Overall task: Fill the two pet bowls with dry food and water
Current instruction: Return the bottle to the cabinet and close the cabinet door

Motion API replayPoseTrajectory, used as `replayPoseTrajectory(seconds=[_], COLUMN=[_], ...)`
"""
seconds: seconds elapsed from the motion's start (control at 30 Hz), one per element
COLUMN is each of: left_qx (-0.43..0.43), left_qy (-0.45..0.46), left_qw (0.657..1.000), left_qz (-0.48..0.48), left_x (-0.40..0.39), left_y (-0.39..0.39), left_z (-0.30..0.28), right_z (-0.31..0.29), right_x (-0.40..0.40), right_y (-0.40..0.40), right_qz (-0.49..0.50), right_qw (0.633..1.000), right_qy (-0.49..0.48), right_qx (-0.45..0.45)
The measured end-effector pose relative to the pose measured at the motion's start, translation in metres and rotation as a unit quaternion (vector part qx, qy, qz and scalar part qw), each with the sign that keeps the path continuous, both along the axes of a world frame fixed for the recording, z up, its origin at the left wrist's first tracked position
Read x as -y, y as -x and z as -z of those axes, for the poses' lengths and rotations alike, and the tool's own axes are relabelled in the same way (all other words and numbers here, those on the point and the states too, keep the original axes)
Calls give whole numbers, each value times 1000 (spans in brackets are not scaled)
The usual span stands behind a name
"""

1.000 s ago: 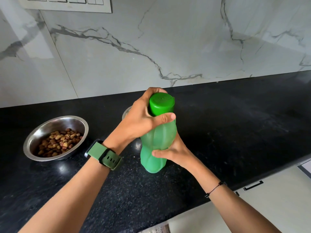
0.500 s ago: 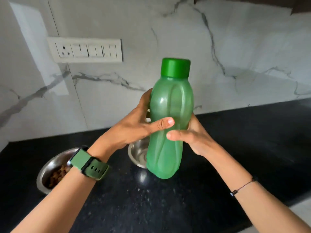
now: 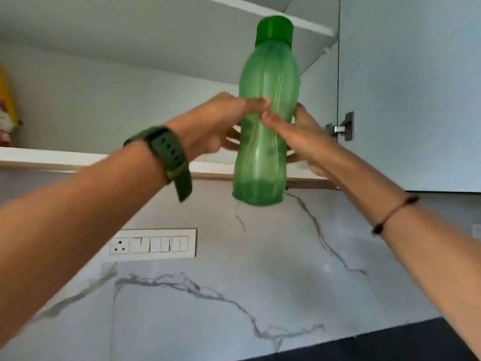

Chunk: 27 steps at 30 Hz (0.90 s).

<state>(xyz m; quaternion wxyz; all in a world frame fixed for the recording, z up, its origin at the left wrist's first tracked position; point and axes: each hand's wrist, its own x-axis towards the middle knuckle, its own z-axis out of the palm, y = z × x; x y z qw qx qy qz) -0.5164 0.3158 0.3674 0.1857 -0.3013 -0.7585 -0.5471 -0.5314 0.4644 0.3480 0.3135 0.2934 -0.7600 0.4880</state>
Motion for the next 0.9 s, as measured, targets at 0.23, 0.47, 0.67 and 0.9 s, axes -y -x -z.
replayPoseTrajectory(seconds=[0.23,0.47,0.67,0.9], left_qx=[-26,5,2,17], left_qy=[-66,-12,61,74], left_qw=[997,997,989,986], left_qz=[-32,-71,-133,-146], left_x=[-25,-41,-67,-98], left_y=[48,134,201,264], left_z=[-69,-76,-87,-93], right_z=[-71,-78,-87,-97], right_x=[-4,-13,-37,-56], right_y=[39,131,199,254], right_qz=[48,95,163,250], right_qw=[999,994,985,956], right_qy=[5,32,-17,-67], right_qx=[11,49,57,136])
